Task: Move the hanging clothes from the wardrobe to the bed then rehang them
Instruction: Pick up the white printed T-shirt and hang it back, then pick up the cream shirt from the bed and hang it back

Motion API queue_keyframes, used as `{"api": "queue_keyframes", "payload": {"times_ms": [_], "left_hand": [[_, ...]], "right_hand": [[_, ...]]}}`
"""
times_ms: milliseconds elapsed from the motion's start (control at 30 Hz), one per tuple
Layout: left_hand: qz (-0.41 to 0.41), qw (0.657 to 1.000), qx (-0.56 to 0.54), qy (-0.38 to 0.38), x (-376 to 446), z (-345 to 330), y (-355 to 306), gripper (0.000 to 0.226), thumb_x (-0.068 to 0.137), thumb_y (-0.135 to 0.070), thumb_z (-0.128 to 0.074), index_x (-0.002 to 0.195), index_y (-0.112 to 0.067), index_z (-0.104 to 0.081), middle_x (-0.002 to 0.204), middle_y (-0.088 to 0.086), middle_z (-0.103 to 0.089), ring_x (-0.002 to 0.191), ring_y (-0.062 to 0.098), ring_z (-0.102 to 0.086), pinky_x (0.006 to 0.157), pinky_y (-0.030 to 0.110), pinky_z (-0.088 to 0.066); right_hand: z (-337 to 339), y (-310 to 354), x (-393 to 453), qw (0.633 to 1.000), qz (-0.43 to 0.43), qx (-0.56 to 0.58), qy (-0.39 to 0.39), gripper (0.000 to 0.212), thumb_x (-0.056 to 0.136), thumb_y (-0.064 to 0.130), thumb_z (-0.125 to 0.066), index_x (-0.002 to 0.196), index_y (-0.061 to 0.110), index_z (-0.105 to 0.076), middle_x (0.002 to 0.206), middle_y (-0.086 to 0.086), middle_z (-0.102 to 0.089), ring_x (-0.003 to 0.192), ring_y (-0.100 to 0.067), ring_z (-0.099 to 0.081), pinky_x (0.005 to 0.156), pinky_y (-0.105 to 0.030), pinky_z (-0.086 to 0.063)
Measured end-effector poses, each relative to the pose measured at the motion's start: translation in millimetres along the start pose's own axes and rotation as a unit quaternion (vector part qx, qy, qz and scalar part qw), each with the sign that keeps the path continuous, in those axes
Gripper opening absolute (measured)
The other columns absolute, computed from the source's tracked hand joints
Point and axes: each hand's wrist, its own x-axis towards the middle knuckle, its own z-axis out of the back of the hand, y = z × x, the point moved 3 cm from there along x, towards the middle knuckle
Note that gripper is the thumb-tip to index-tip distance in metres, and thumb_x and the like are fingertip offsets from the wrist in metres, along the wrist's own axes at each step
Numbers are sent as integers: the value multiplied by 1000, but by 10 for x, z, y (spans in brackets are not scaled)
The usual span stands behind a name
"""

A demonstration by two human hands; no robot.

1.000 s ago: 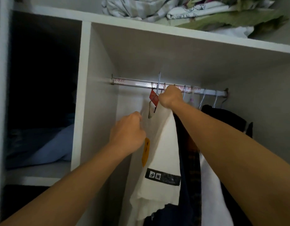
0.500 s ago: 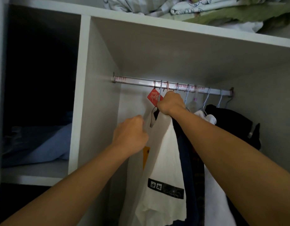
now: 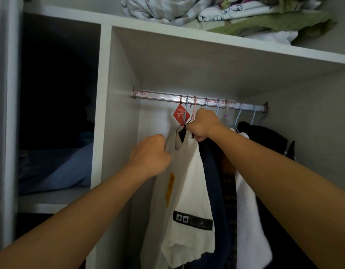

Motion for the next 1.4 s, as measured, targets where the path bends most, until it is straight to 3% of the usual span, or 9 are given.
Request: {"api": "queue_keyframes", "payload": {"times_ms": [233,433,700,767,900,967,1100,1300,1400], "left_hand": [[-4,997,-15,74,-184,50,49,14,85,-11,-59,97,-6,-64,99,9,-63,93,26,-61,84,37,-52],[-38,990,-10,136,-472,95,100,10,77,-19,-62,83,-15,-69,87,3,-68,86,25,-65,82,42,-56],[-105,975,-45,192,-974,69,-31,24,84,-20,-61,108,-22,-65,111,-2,-62,107,24,-59,85,32,-48],[-129,963,-50,231,-1086,27,-168,26,86,-25,-65,112,-25,-64,108,1,-56,104,24,-57,87,31,-46],[-184,937,-54,292,-1343,-68,-551,15,84,-25,-67,82,-23,-52,87,3,-50,79,23,-51,81,38,-49],[-201,924,-55,322,-1479,-123,-776,15,82,-27,-69,81,-21,-56,87,9,-60,83,27,-62,85,42,-52],[-242,876,-58,414,-1858,-255,-1311,21,88,-29,-68,87,-9,-60,82,14,-57,74,22,-54,71,34,-51],[-335,808,-27,485,-2707,-420,-2290,28,87,-35,-68,91,-7,-64,100,15,-70,69,21,-57,70,31,-50],[-370,783,-47,498,-3247,-355,-2828,34,91,-33,-65,110,-5,-66,113,8,-65,93,20,-63,87,33,-50]], "right_hand": [[27,90,-557,999,14,-28,36,17,87,23,-67,82,7,-64,74,-11,-65,53,-19,-67,43,-24,-52],[52,122,-1159,994,-20,-69,78,26,87,28,-69,80,3,-67,75,-13,-72,63,-20,-71,55,-30,-61],[208,-9,-2208,963,-63,-181,190,40,87,38,-67,85,-3,-71,83,-14,-71,70,-24,-65,67,-31,-54],[305,-79,-2476,953,-78,-203,212,42,89,41,-65,93,0,-73,91,-13,-73,82,-28,-69,79,-35,-57],[543,-297,-2991,936,-113,-250,220,48,90,46,-62,101,0,-71,101,-14,-72,93,-31,-67,87,-39,-53],[706,-427,-3268,934,-140,-253,209,46,88,47,-64,101,3,-72,103,-10,-71,95,-27,-65,89,-40,-53],[1072,-727,-3913,929,-196,-241,199,43,90,48,-63,108,10,-71,108,-3,-69,100,-20,-63,87,-31,-50],[1733,-1103,-5068,914,-286,-234,167,38,92,45,-61,112,14,-69,114,-2,-68,103,-18,-61,97,-37,-47],[2090,-1210,-5710,900,-333,-233,159,37,93,41,-61,109,9,-71,110,-6,-70,102,-22,-64,93,-33,-47]]}}
